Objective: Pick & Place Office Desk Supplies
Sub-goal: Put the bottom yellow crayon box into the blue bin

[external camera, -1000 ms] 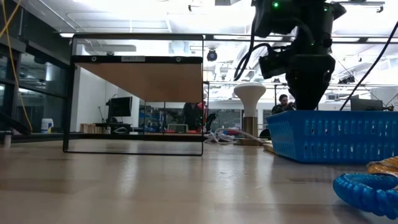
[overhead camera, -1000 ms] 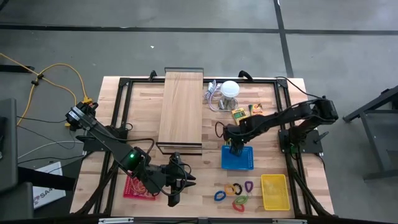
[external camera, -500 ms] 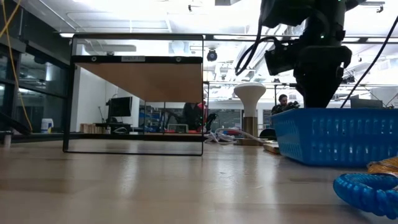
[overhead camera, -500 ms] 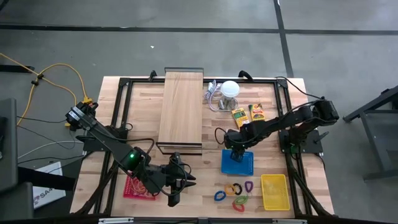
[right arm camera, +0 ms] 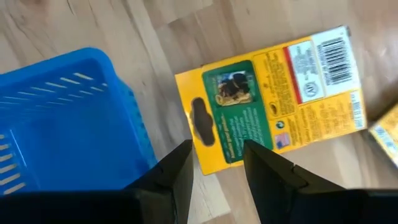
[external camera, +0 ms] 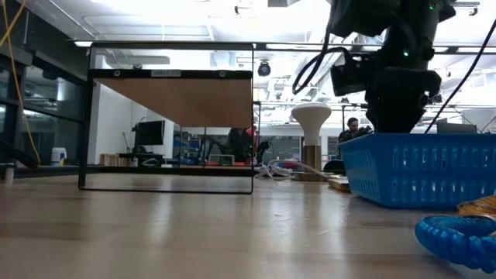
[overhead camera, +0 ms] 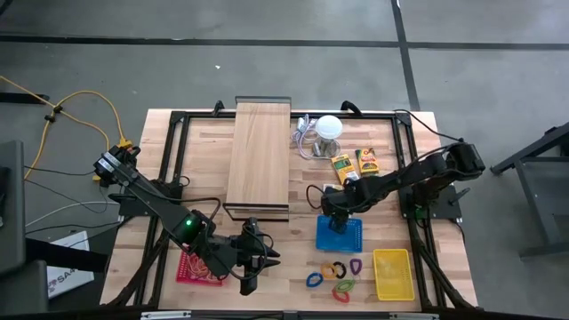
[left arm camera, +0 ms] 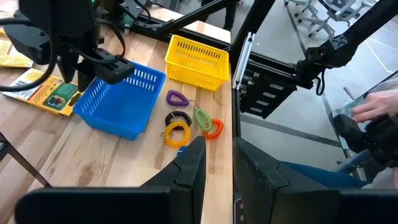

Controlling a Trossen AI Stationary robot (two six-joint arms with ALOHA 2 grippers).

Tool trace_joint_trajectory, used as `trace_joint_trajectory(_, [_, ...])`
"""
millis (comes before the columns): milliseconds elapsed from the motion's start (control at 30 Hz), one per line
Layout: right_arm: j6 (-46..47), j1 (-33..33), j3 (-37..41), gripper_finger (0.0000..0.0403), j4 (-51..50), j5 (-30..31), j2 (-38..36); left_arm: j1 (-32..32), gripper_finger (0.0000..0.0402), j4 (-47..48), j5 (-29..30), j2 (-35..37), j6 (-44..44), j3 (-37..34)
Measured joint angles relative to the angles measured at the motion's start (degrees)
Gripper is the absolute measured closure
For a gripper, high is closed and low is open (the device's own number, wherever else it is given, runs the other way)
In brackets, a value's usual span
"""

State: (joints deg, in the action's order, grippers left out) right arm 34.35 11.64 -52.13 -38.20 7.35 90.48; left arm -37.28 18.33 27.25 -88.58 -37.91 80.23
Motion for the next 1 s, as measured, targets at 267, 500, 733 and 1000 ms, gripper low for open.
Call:
trace_joint_trajectory(267, [-3.9,-0.7,1.2,0.0274,3.6,-0.8,0.0,0.0,0.0325,0.0,0.0,0.0,0.0,0.0])
trace_joint_trajectory(500, [-16.7,-2.8,1.2,0.0274,4.6,-3.1,0.0,0.0,0.0325,0.0,0.0,0.0,0.0,0.0])
trace_joint_trajectory(733, [-33.9,-4.4,1.2,0.0274,4.6,-4.3,0.0,0.0,0.0325,0.0,0.0,0.0,0.0,0.0])
trace_joint_trajectory(1000, [-54.3,-4.6,1.2,0.0274,4.6,-11.4,0.0,0.0,0.0325,0.0,0.0,0.0,0.0,0.0])
